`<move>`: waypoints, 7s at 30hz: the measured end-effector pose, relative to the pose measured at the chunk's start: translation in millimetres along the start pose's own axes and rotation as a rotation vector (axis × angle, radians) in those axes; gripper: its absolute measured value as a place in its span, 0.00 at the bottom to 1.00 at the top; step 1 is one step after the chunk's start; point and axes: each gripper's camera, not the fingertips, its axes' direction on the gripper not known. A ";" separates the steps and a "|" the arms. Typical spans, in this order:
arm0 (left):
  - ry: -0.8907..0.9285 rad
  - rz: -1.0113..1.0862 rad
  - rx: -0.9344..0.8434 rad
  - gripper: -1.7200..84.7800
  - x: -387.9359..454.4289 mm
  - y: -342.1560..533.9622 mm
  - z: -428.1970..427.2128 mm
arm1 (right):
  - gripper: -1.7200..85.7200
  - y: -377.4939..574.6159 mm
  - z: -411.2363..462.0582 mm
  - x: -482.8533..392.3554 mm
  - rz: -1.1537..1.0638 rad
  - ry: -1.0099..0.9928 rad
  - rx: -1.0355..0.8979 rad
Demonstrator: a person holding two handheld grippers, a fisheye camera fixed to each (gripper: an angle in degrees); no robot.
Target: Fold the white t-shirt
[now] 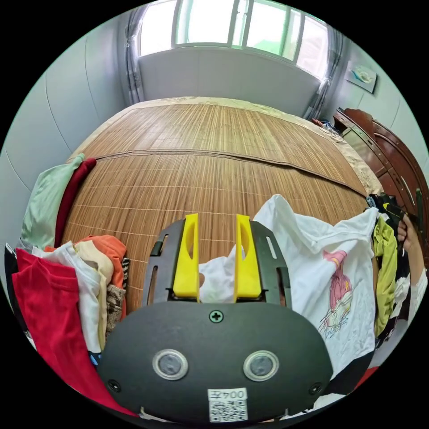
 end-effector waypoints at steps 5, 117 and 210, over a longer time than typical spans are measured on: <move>0.017 0.135 0.066 0.19 -0.4 82.8 -18.9 | 0.02 48.6 22.3 59.4 0.062 -0.152 -0.051; 0.486 -0.331 -0.147 0.11 -174.0 536.6 -454.5 | 0.13 502.1 -38.3 262.0 0.030 -0.545 -0.193; 0.225 0.473 -0.157 0.04 567.3 -50.3 -347.7 | 0.07 322.1 78.4 226.3 0.188 -0.888 -0.003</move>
